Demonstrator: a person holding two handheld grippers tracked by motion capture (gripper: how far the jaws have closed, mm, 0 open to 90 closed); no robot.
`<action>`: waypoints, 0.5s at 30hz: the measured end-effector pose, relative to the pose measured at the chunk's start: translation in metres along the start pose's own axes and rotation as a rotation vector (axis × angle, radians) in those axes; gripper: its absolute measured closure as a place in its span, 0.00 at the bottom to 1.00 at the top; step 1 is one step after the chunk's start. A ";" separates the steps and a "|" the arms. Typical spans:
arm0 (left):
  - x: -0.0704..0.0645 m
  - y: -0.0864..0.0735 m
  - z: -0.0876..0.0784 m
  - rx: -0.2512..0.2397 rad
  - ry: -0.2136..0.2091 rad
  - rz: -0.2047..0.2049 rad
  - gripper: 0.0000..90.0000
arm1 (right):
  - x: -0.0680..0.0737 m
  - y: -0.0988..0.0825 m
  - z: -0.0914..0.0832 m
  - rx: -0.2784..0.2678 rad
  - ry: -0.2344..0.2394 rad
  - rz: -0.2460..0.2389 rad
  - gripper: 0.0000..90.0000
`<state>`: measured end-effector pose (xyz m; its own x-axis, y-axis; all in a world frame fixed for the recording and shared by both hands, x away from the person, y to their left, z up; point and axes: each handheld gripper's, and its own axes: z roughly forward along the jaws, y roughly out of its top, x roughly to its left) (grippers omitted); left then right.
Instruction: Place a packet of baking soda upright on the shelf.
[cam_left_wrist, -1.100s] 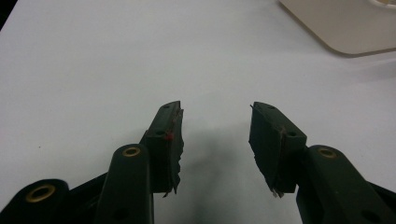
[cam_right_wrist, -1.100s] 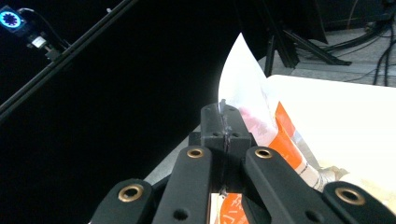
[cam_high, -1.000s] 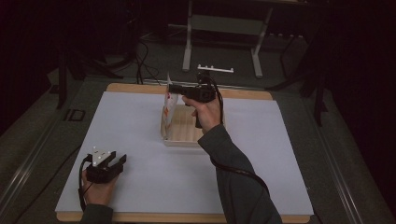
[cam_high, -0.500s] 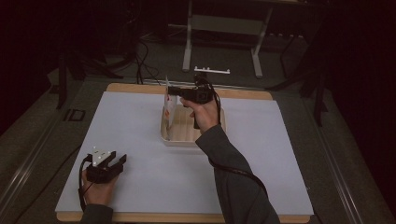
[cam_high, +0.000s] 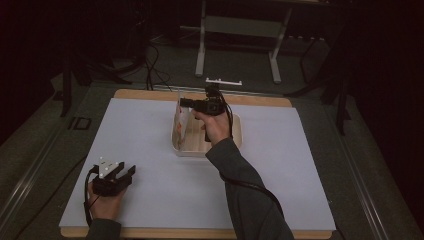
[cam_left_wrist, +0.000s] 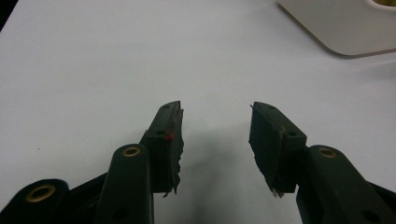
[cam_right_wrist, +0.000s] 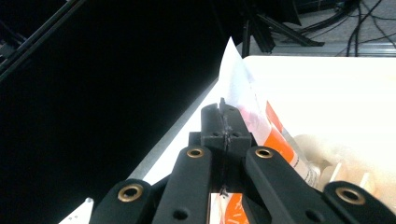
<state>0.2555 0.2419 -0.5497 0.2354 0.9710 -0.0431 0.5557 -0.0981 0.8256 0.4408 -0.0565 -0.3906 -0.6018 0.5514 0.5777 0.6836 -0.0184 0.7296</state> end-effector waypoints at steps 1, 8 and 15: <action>0.000 0.000 0.000 0.001 0.000 0.001 0.60 | -0.001 0.000 0.000 -0.002 -0.011 0.006 1.00; 0.000 0.000 0.000 0.003 0.001 0.003 0.60 | -0.007 0.000 -0.002 -0.019 -0.040 0.020 0.93; 0.000 0.000 0.001 0.002 -0.001 0.002 0.60 | -0.015 -0.002 -0.004 -0.006 -0.062 0.038 0.76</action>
<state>0.2559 0.2413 -0.5499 0.2372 0.9706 -0.0415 0.5571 -0.1009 0.8243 0.4466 -0.0683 -0.3986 -0.5485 0.6006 0.5818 0.7028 -0.0457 0.7099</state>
